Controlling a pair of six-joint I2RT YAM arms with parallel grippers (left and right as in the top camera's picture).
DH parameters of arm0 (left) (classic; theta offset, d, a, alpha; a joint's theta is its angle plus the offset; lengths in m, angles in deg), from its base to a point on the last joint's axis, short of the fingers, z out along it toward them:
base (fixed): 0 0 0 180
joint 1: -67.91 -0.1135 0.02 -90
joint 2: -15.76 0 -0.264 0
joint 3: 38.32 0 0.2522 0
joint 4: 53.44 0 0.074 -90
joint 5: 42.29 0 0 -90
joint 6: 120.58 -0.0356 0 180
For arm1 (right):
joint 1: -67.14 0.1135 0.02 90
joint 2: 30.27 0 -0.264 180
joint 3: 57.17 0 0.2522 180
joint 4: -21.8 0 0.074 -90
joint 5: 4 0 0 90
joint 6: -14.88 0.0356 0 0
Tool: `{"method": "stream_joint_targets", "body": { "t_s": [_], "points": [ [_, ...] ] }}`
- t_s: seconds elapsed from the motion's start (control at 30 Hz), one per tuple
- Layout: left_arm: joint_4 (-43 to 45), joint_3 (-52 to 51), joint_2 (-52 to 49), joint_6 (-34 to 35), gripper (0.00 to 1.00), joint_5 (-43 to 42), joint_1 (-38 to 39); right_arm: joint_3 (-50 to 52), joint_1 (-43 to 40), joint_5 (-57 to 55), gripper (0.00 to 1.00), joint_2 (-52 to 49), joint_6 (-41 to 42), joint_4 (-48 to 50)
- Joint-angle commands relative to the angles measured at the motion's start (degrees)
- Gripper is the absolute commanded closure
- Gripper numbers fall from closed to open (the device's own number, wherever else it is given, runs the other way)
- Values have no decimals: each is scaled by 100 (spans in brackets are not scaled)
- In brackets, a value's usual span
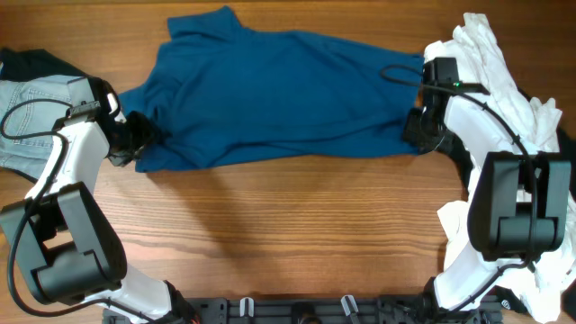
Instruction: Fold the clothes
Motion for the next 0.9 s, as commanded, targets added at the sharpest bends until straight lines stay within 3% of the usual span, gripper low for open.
{"method": "stream_joint_targets", "body": {
  "t_s": [0.0,0.07,0.2,0.27,0.4,0.5,0.67,0.7,0.77,0.87],
  "points": [
    [302,7,-116,-31,32,317,-26,476,-13,221,41,-35,-450,748],
    [503,7,-278,-31,30,317,-26,566,-13,507,43,-37,-619,999],
    [837,7,-763,-55,32,319,-20,573,-15,-63,79,-37,-214,1034],
    [695,7,-859,-52,35,345,-44,570,-26,-706,88,-37,236,903],
    [238,7,-876,31,38,966,-173,570,-177,-2061,89,-35,734,710],
    [-111,4,-876,155,41,1021,-531,568,-186,-2275,91,-28,772,741],
    [-450,7,-664,72,42,699,-678,549,-170,-1652,77,293,511,540],
    [-509,7,-455,70,42,643,-632,520,-170,-1478,68,535,472,498],
    [-527,7,358,-35,40,227,-358,516,-170,-820,30,1102,260,511],
    [-439,7,1056,-33,23,-247,177,516,-170,-173,28,1473,-70,476]
  ]
}}
